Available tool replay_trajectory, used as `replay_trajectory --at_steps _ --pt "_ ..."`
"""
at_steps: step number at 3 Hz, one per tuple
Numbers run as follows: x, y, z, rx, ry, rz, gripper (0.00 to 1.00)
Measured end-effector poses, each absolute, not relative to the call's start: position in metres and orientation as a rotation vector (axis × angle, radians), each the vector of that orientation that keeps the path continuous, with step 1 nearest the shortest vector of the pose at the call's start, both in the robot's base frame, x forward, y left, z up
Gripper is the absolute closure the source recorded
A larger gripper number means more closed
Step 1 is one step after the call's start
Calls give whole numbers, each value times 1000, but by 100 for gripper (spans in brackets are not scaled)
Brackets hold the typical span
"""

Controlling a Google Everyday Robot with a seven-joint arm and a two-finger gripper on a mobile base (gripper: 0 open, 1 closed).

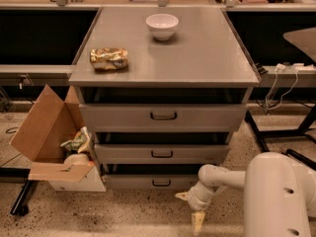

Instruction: Open bottom drawer

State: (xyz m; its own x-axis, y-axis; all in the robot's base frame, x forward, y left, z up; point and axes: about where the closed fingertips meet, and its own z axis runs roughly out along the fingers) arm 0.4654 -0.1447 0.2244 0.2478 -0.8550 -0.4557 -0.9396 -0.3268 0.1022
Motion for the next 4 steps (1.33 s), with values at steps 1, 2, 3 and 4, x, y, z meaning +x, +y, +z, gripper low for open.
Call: replay_trajectory --at_steps 1,2,3,4 --pt "470 -148 228 -2314 1693 619 0" --pt "510 -168 241 -2300 1652 449 0" --pt "543 -180 237 -2270 1616 381 0" --pt "581 -195 216 -2233 1636 348 0"
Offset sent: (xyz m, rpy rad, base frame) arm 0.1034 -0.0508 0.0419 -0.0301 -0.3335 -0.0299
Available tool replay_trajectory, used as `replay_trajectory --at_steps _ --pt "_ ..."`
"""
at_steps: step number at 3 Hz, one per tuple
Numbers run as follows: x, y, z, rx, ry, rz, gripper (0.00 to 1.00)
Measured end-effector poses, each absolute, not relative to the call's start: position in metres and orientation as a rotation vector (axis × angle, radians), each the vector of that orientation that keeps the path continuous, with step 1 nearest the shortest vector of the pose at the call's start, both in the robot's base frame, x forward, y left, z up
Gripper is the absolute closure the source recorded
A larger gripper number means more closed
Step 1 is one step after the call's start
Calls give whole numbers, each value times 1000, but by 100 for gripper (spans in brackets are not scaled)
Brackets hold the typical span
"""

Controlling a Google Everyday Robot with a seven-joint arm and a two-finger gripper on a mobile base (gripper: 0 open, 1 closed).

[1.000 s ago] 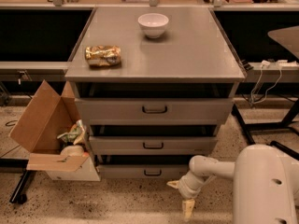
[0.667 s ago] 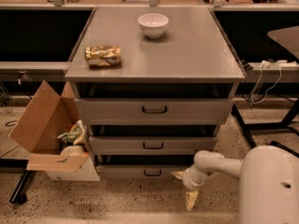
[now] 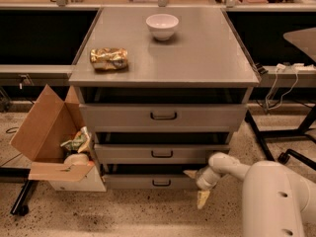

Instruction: Open bottom drawer

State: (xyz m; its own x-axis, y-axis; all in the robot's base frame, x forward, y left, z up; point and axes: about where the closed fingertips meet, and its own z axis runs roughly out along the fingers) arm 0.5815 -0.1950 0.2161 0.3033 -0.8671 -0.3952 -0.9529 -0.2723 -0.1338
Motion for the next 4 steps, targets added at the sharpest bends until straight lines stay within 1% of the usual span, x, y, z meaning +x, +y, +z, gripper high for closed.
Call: replay_trajectory --at_steps 1,2,3,4 --pt "613 -203 199 -2203 1657 310 0" --pt "629 -204 181 -2191 1683 311 0" --pt "618 -203 163 -2206 1713 355 15" --pt "592 -202 156 -2209 1738 394 38"
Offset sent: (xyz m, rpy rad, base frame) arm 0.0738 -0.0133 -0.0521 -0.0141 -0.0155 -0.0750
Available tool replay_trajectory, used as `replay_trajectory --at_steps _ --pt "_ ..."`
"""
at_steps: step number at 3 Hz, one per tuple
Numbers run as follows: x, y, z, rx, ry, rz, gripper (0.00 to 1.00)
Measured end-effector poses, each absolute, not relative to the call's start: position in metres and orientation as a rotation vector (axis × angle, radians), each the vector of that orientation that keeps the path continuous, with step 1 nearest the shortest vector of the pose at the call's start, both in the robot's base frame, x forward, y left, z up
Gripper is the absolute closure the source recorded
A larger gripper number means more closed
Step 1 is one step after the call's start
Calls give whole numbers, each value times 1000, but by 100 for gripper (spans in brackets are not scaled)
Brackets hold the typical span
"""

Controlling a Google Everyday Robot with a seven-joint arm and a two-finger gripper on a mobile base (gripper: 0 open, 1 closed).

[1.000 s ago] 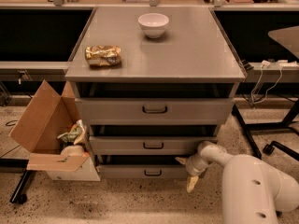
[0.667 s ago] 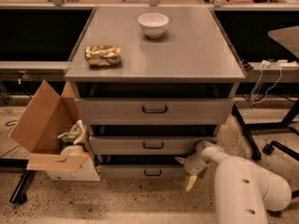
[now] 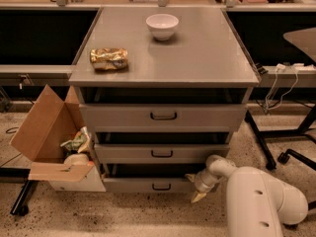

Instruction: Open bottom drawer

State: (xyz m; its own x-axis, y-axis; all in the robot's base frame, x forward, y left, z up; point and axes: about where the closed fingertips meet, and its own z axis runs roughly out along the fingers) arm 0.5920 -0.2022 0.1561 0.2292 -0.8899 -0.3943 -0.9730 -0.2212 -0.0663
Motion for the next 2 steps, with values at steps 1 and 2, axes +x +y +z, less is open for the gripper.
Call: replay_trajectory --at_steps 1,2 --pt "592 -202 160 -2209 1738 394 61" --pt "571 -199 170 -2204 1736 407 85"
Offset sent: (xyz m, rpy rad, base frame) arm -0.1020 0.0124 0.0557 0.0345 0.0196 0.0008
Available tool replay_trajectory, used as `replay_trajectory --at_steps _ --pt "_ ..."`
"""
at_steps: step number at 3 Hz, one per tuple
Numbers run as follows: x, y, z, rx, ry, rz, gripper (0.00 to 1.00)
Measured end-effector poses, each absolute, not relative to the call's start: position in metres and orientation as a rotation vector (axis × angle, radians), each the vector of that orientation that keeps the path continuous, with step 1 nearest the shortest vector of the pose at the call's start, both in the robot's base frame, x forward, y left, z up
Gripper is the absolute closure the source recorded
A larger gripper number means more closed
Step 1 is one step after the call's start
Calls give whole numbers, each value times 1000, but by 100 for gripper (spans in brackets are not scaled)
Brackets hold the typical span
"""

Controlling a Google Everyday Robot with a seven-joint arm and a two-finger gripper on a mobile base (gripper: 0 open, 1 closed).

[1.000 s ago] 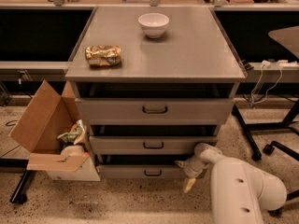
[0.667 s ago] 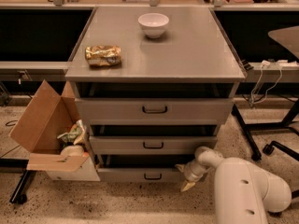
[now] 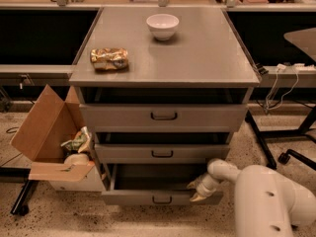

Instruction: Open bottom drawer

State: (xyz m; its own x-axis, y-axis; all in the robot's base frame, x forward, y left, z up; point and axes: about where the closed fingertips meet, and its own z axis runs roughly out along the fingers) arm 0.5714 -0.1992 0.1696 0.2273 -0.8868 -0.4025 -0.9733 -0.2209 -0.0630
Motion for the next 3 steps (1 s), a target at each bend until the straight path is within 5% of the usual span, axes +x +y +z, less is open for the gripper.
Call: replay_trajectory --at_steps 1,3 --pt "528 -193 188 -2175 1741 454 100" --pt "453 -186 182 -2074 1766 635 100"
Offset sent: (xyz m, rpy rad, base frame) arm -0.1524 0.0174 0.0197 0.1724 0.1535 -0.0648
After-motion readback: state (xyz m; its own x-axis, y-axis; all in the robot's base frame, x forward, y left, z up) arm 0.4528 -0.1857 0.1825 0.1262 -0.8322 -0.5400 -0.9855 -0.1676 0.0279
